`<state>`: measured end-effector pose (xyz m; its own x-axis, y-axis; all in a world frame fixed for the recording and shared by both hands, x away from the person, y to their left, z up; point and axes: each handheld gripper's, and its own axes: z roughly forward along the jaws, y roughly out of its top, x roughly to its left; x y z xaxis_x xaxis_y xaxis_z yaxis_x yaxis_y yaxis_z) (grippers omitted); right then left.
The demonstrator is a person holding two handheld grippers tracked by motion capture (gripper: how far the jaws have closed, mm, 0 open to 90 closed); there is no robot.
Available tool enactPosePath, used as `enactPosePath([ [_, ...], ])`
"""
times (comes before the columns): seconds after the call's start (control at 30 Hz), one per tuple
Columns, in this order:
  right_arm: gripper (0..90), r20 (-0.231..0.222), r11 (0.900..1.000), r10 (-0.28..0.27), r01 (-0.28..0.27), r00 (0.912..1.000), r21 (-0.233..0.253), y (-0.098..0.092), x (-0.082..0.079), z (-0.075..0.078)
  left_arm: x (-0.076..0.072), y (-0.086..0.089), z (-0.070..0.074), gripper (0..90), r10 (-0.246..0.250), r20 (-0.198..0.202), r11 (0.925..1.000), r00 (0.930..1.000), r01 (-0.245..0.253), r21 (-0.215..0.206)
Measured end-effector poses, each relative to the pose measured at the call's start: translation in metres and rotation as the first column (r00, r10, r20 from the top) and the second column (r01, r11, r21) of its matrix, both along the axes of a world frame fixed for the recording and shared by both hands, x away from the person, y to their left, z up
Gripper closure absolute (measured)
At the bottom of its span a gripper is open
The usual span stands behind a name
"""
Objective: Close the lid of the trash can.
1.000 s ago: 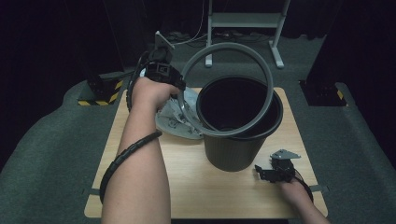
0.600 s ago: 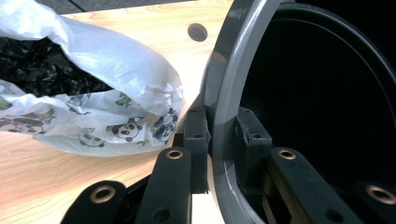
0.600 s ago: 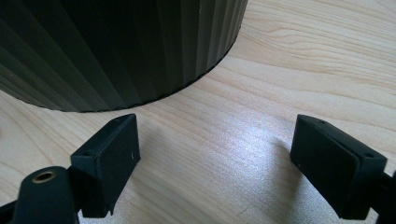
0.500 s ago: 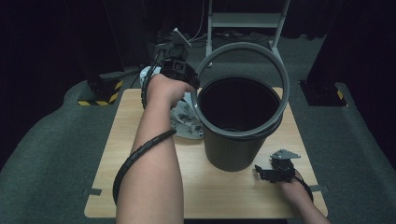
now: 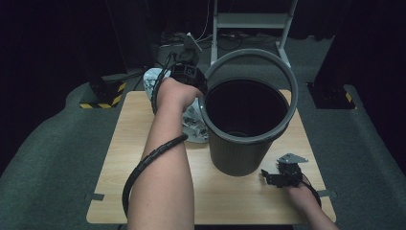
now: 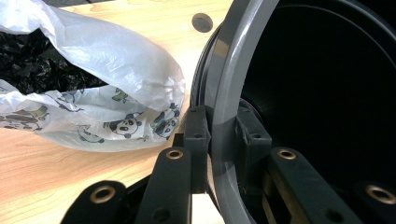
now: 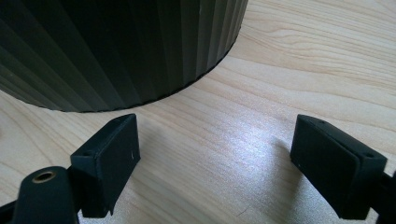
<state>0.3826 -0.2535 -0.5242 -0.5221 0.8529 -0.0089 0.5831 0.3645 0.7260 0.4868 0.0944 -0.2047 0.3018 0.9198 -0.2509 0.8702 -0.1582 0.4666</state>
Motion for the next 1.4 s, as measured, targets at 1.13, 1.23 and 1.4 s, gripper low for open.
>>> enactPosePath([
  [1.13,15.3,-0.001,1.000,0.006,-0.006,1.0000,-0.002,0.000,0.001,0.000,0.006,-0.010,-0.029,71.9,-0.023,-0.027,0.9968,0.9994,0.025,0.075],
  [1.23,15.3,-0.001,1.000,0.006,-0.006,1.0000,-0.002,0.000,0.001,0.000,0.006,-0.009,-0.029,71.7,-0.026,-0.025,0.9969,0.9993,0.028,0.074],
  [1.4,15.3,-0.001,1.000,0.006,-0.006,1.0000,-0.002,0.000,0.002,0.000,0.005,-0.009,-0.026,70.4,-0.033,-0.010,0.9961,0.9994,0.034,0.082],
])
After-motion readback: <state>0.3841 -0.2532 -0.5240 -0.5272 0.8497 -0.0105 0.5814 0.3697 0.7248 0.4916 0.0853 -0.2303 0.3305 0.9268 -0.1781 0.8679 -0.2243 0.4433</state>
